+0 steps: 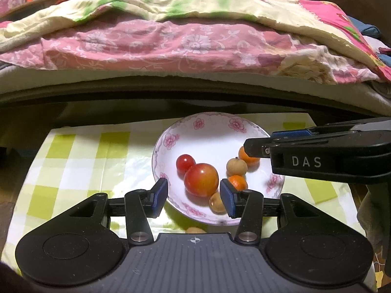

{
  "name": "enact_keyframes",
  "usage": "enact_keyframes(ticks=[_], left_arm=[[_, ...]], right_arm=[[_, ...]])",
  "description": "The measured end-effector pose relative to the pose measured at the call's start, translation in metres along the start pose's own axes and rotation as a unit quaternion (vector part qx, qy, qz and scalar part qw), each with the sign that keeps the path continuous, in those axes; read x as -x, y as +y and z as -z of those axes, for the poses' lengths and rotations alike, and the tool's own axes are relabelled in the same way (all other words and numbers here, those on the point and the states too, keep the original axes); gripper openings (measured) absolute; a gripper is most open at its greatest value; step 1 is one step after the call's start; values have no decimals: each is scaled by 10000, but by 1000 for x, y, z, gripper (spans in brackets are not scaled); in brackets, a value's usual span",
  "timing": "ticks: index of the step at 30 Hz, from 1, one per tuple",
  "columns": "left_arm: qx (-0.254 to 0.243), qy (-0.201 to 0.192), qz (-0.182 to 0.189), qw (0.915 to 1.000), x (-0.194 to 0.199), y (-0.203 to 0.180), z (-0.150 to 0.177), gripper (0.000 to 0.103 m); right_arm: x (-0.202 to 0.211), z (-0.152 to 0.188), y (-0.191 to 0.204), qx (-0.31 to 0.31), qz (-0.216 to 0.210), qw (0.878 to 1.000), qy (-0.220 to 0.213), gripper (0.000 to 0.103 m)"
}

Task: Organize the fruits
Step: 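Carry both tan fruits over the plate and open both grippers, then withdraw both grippers from the plate toward the remaining fruit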

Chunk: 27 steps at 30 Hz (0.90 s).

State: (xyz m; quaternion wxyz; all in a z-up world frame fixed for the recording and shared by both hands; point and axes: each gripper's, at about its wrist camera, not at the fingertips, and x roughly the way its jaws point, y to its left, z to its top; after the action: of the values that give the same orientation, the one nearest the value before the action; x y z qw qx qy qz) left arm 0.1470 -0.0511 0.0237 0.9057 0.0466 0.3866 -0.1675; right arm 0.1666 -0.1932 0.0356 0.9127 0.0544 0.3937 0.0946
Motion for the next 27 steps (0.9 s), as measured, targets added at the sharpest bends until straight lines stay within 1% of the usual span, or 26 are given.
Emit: enact_keyframes(ticks=[27], left_arm=[[-255,-98,-18,9996,43,-15,26,62]], right_arm=[[47,41,23,47,-129,9999,21,38]])
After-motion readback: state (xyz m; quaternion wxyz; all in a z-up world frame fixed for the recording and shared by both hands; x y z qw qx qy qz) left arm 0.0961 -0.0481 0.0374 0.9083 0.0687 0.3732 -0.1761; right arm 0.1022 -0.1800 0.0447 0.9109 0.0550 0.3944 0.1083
